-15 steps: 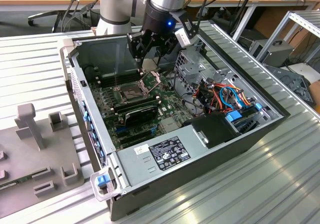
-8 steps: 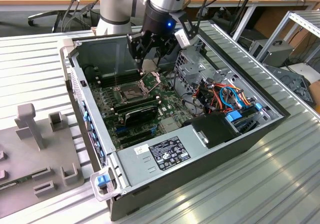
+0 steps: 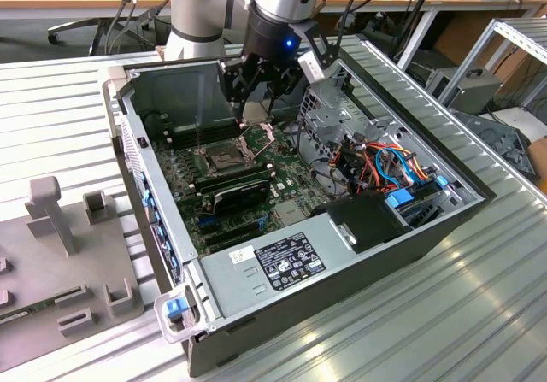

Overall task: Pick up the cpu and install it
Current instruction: 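Pick up the cpu and move it towards the insertion slot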

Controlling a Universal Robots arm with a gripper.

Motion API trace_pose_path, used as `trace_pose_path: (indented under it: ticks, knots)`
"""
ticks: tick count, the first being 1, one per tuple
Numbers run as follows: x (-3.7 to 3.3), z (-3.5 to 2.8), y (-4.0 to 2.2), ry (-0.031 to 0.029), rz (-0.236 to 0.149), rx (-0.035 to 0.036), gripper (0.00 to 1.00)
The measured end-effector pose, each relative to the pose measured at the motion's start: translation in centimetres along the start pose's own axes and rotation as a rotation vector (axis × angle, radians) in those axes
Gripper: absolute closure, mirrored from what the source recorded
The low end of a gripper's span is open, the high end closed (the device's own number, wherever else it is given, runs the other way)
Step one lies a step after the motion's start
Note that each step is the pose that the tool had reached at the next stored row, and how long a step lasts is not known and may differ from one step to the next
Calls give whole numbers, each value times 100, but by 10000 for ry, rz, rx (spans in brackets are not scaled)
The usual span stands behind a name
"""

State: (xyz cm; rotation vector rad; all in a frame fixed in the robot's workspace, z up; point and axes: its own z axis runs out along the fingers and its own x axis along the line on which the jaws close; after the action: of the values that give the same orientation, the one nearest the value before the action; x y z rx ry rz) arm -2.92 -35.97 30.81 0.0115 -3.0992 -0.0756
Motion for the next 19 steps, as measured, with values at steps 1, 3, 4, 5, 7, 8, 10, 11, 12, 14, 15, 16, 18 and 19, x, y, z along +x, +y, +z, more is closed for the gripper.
trace_pose_path:
  ticks: [1,3,4,5,7,8,10,11,12,14,15,16,18,19]
  knots:
    - [0,3,0,0,0,0,45]
    - [0,8,0,0,0,-1,45]
    - [0,13,-1,0,0,0,45]
    - [-1,18,-1,0,0,0,45]
    - [-1,27,-1,0,0,0,45]
    - [-1,29,-2,0,0,0,45]
    - [-1,35,-2,0,0,0,45]
    - [-1,38,-2,0,0,0,45]
    - [-2,40,-2,0,0,0,45]
    - [-2,46,-2,0,0,0,45]
    - [-2,51,-3,0,0,1,45]
    - [-2,53,-3,0,0,0,45]
    - [-2,58,-3,0,0,0,45]
    - [-2,60,-3,0,0,0,45]
